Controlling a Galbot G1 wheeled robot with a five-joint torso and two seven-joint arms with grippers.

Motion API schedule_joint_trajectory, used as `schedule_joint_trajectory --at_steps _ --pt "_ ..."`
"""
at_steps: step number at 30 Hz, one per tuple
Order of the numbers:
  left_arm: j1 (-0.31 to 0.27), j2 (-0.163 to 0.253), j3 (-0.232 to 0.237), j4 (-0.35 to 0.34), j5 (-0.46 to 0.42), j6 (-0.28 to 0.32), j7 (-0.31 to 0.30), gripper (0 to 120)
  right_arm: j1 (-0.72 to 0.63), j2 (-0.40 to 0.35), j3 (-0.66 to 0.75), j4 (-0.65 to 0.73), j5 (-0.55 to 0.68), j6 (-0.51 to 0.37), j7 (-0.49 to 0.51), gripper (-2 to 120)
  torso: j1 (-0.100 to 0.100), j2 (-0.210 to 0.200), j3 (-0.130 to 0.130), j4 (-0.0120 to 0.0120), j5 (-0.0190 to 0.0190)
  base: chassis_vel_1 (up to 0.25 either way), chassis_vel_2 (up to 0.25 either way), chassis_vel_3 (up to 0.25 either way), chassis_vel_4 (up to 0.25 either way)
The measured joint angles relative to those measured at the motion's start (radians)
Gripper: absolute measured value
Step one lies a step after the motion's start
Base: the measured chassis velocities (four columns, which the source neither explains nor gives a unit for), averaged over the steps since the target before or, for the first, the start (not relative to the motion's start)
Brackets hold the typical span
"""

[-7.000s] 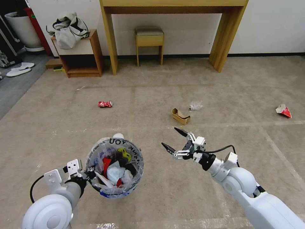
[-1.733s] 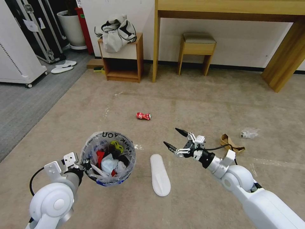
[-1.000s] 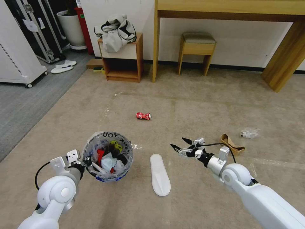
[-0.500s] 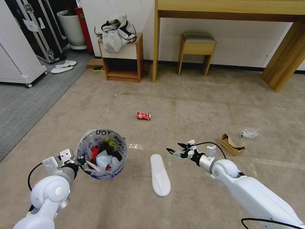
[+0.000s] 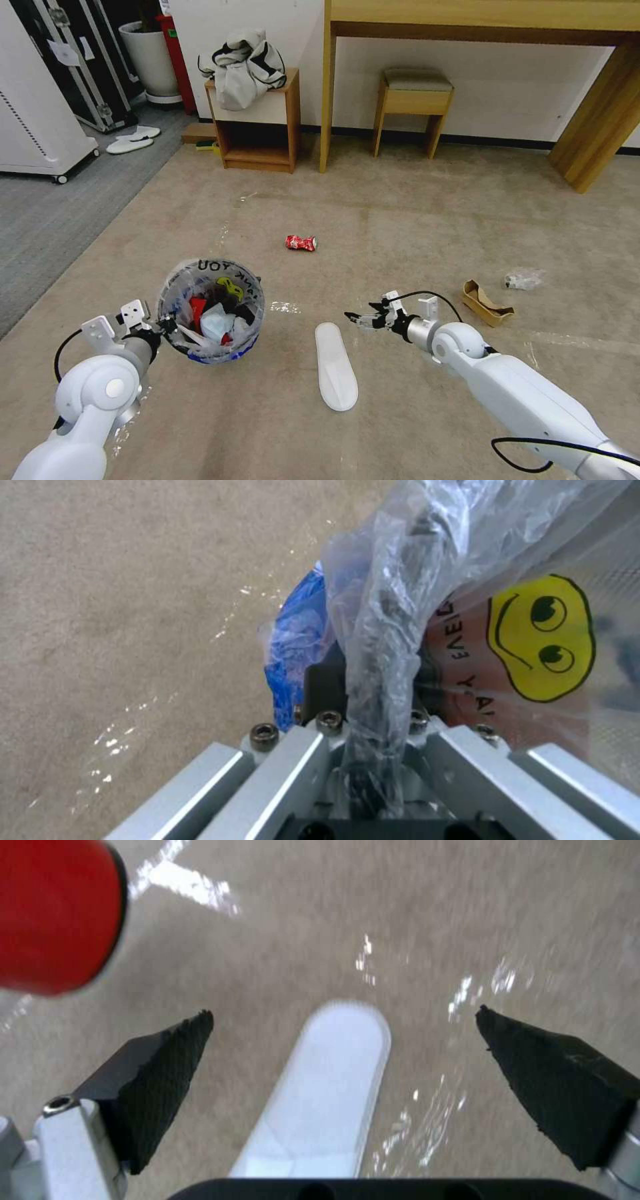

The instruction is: Pick up the trash bin and place the garbage on the floor into it.

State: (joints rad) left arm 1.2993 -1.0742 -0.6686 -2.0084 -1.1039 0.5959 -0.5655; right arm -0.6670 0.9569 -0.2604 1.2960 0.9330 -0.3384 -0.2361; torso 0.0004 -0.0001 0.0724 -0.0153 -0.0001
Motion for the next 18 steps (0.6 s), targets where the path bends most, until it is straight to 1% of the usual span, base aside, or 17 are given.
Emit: schedule_joint_trajectory --at_steps 1,3,6,9,12,14,18 --pt "0.0 0.0 0.0 0.0 0.0 0.0 0.0 0 0.0 0.0 0.0 0.0 0.0 0.0 0.0 100 0.0 0.0 0.0 0.0 0.0 0.0 0.0 0.0 0.0" --pt "-0.004 -0.002 -0.004 0.005 0.002 0.0 0.007 0 0.018 0.015 -0.03 -0.027 0.006 -0.044 0.011 100 0.0 0.0 0.0 0.0 0.0001 0.0 0.0 0.0 0.0" --pt "-0.005 -0.004 -0.004 0.007 0.002 0.0 0.009 0 0.027 0.022 -0.047 -0.038 0.011 -0.066 0.017 100 0.0 0.0 0.0 0.0 0.0 0.0 0.0 0.0 0.0" --pt "-0.005 -0.009 -0.007 0.009 0.007 0.0 0.023 0 0.05 0.041 -0.095 -0.06 0.021 -0.119 0.029 100 0.0 0.0 0.0 0.0 0.0001 0.0 0.0 0.0 0.0" --pt "-0.001 -0.011 -0.013 0.009 0.014 0.002 0.036 0 0.055 0.049 -0.107 -0.067 0.024 -0.133 0.033 100 0.0 0.0 0.0 -0.0002 -0.0001 0.0 0.0 0.0 0.0" --pt "0.006 -0.014 -0.017 0.009 0.021 0.005 0.047 0 0.057 0.064 -0.126 -0.076 0.028 -0.156 0.045 100 0.0 0.0 0.0 0.0002 0.0002 0.0 0.0 0.0 0.0" --pt "0.009 -0.016 -0.018 0.008 0.022 0.006 0.05 0 0.055 0.073 -0.14 -0.084 0.028 -0.163 0.052 100 0.0 0.0 0.0 0.0001 0.0 0.0 0.0 0.0 0.0"
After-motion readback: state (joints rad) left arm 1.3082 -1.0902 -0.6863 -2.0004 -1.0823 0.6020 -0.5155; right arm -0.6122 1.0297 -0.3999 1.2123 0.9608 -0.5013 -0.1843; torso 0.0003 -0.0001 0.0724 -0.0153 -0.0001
